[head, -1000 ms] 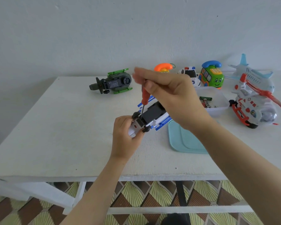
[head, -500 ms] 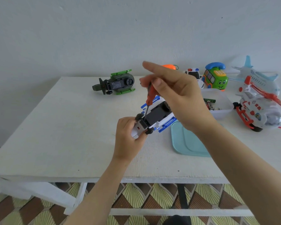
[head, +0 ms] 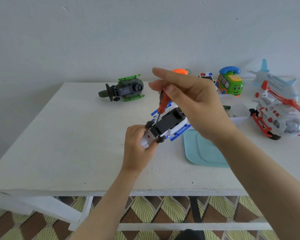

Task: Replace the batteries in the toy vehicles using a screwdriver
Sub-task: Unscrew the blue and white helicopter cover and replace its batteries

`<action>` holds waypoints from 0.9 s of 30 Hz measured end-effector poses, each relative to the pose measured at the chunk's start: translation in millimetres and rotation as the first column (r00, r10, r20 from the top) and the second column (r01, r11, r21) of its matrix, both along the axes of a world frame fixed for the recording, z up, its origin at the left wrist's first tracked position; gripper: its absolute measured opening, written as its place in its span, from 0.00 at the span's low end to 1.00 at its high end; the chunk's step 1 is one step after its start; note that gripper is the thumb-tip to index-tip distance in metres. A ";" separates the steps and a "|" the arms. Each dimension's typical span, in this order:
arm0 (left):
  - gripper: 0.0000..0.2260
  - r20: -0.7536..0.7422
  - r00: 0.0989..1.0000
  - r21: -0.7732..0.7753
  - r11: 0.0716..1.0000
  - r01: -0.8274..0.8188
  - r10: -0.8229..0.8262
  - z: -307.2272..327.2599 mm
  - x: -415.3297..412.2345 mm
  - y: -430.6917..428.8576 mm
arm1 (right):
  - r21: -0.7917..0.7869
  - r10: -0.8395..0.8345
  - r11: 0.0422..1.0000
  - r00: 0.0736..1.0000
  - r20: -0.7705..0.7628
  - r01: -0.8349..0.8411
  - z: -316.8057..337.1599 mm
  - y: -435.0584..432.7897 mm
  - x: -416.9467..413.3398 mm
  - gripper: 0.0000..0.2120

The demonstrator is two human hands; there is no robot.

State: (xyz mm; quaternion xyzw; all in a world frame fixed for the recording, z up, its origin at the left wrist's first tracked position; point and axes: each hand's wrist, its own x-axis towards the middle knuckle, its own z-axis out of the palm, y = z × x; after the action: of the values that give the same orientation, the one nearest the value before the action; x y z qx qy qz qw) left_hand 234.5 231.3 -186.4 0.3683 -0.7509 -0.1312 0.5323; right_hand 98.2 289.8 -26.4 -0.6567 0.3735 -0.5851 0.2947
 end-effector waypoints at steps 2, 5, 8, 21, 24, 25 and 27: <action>0.15 -0.003 1.000 -0.005 1.000 0.004 -0.004 0.0 0.1 0.2 | -0.055 -0.132 0.991 0.982 -0.135 0.125 -0.9 -2.2 -0.5 0.14; 0.15 -0.015 1.000 -0.009 1.000 0.006 -0.006 0.6 0.3 0.3 | -0.279 -0.438 0.888 0.857 -0.273 0.365 -8.4 -5.4 -1.6 0.08; 0.16 -0.018 1.000 -0.015 1.000 0.010 -0.011 1.2 0.6 0.1 | -0.360 -0.479 0.861 0.810 -0.339 0.359 -10.5 -5.6 -1.3 0.14; 0.14 -0.017 1.000 -0.016 1.000 -0.002 0.001 -0.9 0.6 -1.7 | -0.423 -0.610 0.773 0.737 -0.291 0.472 -16.1 -8.7 13.4 0.12; 0.14 -0.023 1.000 -0.013 1.000 -0.006 0.006 -1.3 0.3 -2.0 | -0.361 -0.521 0.837 0.799 -0.300 0.411 -17.3 -9.1 12.3 0.16; 0.14 -0.024 1.000 -0.012 1.000 -0.004 0.004 -0.7 0.1 -1.8 | -0.255 -0.407 0.903 0.877 -0.254 0.345 -14.2 -7.8 11.9 0.15; 0.14 -0.021 1.000 -0.015 1.000 0.005 -0.005 0.5 0.0 -1.3 | -0.027 -0.113 0.993 0.993 -0.029 0.112 -5.7 -3.6 11.5 0.14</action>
State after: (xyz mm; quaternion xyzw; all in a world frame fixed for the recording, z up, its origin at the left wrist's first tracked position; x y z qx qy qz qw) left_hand 234.5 230.0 -186.0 0.3610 -0.7472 -0.1308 0.5425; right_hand 109.7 286.1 -32.1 -0.6470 0.4069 -0.5955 0.2473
